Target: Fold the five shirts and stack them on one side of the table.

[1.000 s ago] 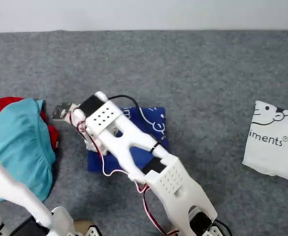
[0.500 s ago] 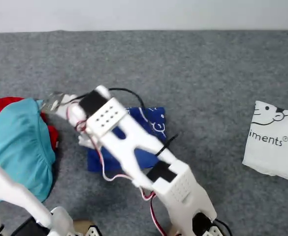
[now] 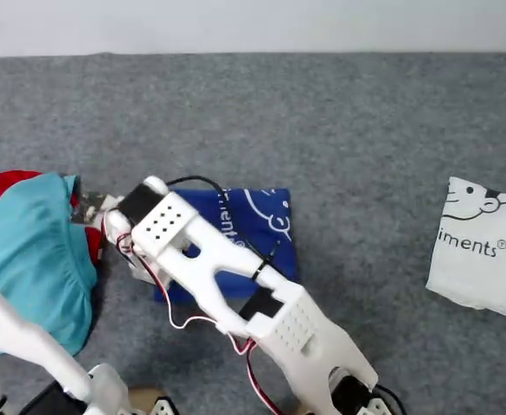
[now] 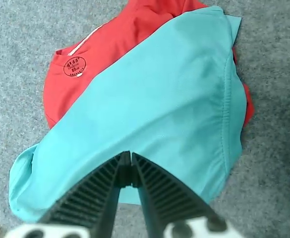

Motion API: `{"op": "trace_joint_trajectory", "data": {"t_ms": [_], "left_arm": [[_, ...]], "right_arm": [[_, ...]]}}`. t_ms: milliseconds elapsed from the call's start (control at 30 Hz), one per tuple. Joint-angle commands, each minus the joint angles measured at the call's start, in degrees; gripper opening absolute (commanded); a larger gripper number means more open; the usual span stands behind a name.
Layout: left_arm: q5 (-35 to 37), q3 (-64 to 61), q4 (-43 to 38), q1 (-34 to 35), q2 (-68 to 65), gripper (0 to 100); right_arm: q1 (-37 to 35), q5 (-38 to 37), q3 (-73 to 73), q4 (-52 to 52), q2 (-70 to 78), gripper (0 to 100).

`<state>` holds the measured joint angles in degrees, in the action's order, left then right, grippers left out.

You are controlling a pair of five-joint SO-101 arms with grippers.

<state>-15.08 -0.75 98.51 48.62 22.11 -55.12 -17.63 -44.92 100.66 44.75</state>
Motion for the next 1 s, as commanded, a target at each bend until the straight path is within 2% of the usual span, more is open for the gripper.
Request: {"op": "trace_joint_trajectory", "data": {"t_ms": [0,100,467,633,833,967], "left_arm": [[0.0,1.7,-0.1,0.4,1.8,1],[0.0,1.7,-0.1,0.4,1.9,1],[0.0,-0.2,-0.3,0.3,1.9,1],[0.0,-1.1,-0.4,0.3,1.9,1],[0.0,-1.0,-0.6,0.2,1.7,1],[0.1,-1.0,-0.6,-0.1,1.6,1]], "right_arm": [[-0.1,0.4,-1.6,2.2,-0.1,7.2],[0.0,-3.2,-1.6,2.3,-0.4,0.6],[1.8,-4.0,-1.1,2.3,-9.7,1.0],[-0.1,-4.0,2.1,2.4,-14.5,1.0],[-4.9,-5.9,14.4,2.2,-20.4,1.0],[-6.0,-5.9,15.4,1.3,-18.9,1.3]]}}
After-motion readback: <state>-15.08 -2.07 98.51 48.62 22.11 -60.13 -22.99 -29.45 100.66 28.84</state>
